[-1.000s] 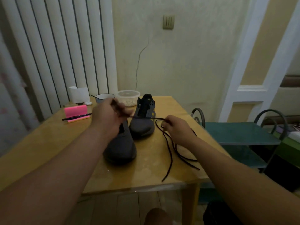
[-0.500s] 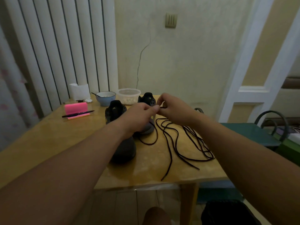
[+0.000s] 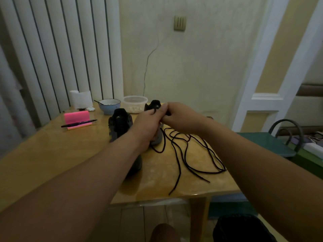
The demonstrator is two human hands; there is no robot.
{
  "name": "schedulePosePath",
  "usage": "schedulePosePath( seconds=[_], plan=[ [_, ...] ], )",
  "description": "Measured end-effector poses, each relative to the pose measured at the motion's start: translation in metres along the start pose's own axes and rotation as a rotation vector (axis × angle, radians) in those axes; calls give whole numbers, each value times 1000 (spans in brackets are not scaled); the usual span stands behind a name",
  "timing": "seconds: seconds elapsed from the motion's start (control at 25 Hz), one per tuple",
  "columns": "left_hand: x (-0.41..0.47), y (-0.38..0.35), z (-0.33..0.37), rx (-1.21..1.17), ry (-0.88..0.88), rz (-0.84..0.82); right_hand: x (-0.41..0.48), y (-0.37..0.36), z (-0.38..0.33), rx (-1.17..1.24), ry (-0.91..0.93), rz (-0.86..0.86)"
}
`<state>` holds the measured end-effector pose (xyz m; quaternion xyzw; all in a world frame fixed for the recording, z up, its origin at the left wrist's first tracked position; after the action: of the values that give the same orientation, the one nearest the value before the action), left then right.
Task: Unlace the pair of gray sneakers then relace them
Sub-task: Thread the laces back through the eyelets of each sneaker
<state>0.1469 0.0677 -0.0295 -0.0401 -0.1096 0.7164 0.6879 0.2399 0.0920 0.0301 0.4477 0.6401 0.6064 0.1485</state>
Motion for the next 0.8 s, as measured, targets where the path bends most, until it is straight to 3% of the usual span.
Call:
schedulePosePath(
  seconds=[0.16, 0.28, 0.36, 0.4, 0.52, 0.64, 0.8],
  plan=[
    [9, 25, 19, -335, -70, 136, -8, -8, 24, 97, -83, -34],
    [17, 67, 28, -621, -60, 285, -24, -15, 91, 110, -381, -27],
    [16, 73, 25, -513, -44, 234, -32, -14, 119, 141, -561, 35],
    [13, 64, 22, -332, -35, 166, -28, -12, 115, 133, -547, 72],
    [2, 18, 0, 174, 39, -56, -5, 0, 56, 62, -273, 129],
    [-2, -5, -9, 111, 114, -139, -3, 6, 10, 45, -71, 104],
    [-1, -4, -9, -111, 151, -118, -13, -5, -3, 150, -12, 49]
  ],
)
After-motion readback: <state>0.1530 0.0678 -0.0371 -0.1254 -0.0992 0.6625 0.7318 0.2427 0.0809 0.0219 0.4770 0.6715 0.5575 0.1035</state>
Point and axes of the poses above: each hand's wrist, its own x-axis towards the middle knuckle, its own y-axis out of the back of the hand, z = x × y, the point moved 9 cm from there along x, towards the middle knuckle, and after that the axes turned 10 degrees about -x, right-handed, at the moved point
